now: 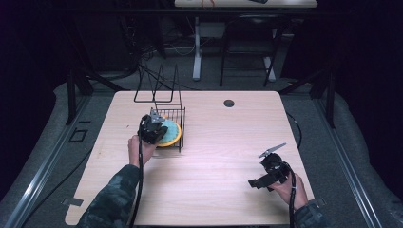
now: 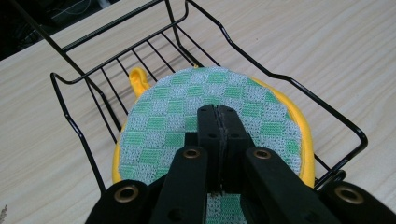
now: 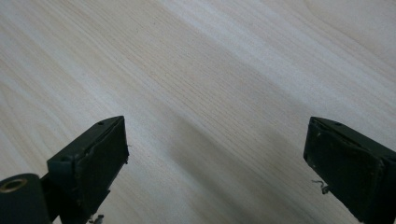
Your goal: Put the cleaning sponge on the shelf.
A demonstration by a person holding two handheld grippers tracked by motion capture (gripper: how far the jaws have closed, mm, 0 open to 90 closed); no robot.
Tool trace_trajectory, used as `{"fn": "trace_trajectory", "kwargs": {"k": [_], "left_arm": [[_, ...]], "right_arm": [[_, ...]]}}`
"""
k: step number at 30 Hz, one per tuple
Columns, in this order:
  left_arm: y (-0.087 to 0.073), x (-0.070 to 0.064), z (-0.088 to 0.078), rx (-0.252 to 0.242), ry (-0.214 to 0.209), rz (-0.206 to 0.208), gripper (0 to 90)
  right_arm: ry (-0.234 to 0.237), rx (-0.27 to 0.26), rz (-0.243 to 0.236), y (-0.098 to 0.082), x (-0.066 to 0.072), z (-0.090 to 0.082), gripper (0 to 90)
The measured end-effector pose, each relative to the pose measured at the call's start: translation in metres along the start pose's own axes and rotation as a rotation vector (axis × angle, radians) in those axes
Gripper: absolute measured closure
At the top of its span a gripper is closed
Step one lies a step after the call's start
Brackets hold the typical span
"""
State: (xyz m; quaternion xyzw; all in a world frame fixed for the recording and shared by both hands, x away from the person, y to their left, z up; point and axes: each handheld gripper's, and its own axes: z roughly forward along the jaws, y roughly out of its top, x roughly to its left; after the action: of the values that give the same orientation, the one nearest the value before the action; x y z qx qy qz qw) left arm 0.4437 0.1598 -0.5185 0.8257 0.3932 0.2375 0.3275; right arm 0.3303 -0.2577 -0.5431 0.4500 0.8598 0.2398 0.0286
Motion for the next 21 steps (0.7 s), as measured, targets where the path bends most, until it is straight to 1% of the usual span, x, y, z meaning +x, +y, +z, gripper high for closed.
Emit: {"fn": "trace_trajectory", "kwargs": {"k": [2, 6, 8, 11, 12, 13, 15, 16, 19, 21], "left_arm": [[-0.0005, 0.0005, 0.0013, 0.000, 0.002, -0.004, 89.8], [-0.0005, 0.0017, 0.0017, -0.005, 0.003, -0.004, 89.9], [-0.0006, 0.0025, 0.0020, -0.003, 0.002, -0.004, 89.9], [-0.0004, 0.0042, 0.0031, -0.005, 0.003, -0.012, 89.8], [-0.0004, 0.0043, 0.0038, -0.014, 0.004, -0.016, 89.8], [-0.0003, 0.0044, 0.0041, -0.015, 0.005, -0.019, 89.8], [0.0000, 0.0052, 0.0054, -0.017, 0.005, -0.018, 89.8], [0.0002, 0.0052, 0.0062, -0.019, 0.004, -0.027, 89.8], [0.0005, 0.0054, 0.0076, -0.025, 0.003, -0.034, 89.8], [0.0011, 0.0054, 0.0087, -0.023, 0.005, -0.030, 89.7]], "right_arm": [[0.001, -0.001, -0.006, 0.0002, -0.0003, 0.0008, 5.7], [0.006, -0.004, 0.000, 0.0006, -0.0003, 0.0010, 5.7], [0.004, 0.005, -0.001, 0.0002, -0.0019, 0.0007, 5.7], [0.005, 0.003, 0.002, -0.0001, -0.0036, 0.0011, 5.7], [0.007, 0.005, -0.002, 0.0002, -0.0036, 0.0013, 5.7], [0.011, 0.002, 0.007, 0.0006, -0.0023, 0.0022, 5.7], [0.011, 0.006, 0.004, 0.0010, -0.0016, 0.0024, 5.7], [0.013, 0.005, 0.003, 0.0011, -0.0015, 0.0025, 5.7], [0.011, 0.006, 0.003, 0.0010, -0.0016, 0.0025, 5.7], [0.013, -0.002, 0.004, 0.0010, -0.0011, 0.0025, 5.7]]}}
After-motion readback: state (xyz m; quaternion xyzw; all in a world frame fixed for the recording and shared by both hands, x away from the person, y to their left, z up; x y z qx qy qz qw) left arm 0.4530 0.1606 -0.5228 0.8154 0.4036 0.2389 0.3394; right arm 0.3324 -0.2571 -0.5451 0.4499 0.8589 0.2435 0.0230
